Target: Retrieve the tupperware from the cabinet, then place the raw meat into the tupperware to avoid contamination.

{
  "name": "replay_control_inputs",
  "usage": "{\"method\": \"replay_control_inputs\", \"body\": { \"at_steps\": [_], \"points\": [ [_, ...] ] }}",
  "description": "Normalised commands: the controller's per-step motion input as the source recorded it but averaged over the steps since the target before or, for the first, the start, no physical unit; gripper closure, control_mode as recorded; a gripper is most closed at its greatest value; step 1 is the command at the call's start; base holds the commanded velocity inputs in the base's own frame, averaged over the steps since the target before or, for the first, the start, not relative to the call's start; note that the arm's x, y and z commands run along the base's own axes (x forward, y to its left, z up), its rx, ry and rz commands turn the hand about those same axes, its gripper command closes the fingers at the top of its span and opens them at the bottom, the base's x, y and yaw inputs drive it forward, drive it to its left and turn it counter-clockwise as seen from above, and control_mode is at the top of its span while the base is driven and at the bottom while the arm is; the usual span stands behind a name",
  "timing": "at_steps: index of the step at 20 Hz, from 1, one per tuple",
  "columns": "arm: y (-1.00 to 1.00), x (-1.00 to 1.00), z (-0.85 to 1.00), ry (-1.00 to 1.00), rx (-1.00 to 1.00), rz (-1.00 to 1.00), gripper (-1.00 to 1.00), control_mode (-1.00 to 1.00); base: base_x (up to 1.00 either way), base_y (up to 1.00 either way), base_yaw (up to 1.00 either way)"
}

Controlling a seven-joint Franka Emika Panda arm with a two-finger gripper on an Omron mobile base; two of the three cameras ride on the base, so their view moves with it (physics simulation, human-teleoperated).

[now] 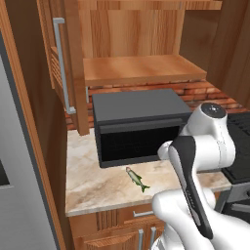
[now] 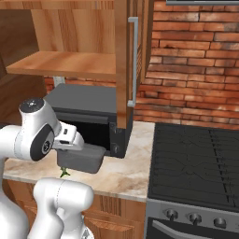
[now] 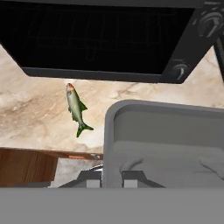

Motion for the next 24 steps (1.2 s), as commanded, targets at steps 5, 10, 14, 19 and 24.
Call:
{"method": "replay_control_inputs", "body": {
  "at_steps": [5,10,14,19,24],
  "points": [
    [0.00,0.02,-0.22,-0.05,0.00,-0.02,1.00,-1.00,0.00,0.00,0.00],
    [0.00,0.06,-0.26,-0.06,0.00,0.00,1.00,-1.00,0.00,0.00,0.00],
    [0.00,0.12,-0.19,-0.07,0.00,0.00,1.00,-1.00,0.00,0.00,0.00],
    [0.00,0.11,-0.16,-0.07,0.00,0.00,1.00,-1.00,0.00,0.00,0.00],
    [-0.01,0.03,-0.29,-0.04,0.00,0.00,1.00,-1.00,0.00,0.00,0.00]
  ]
}}
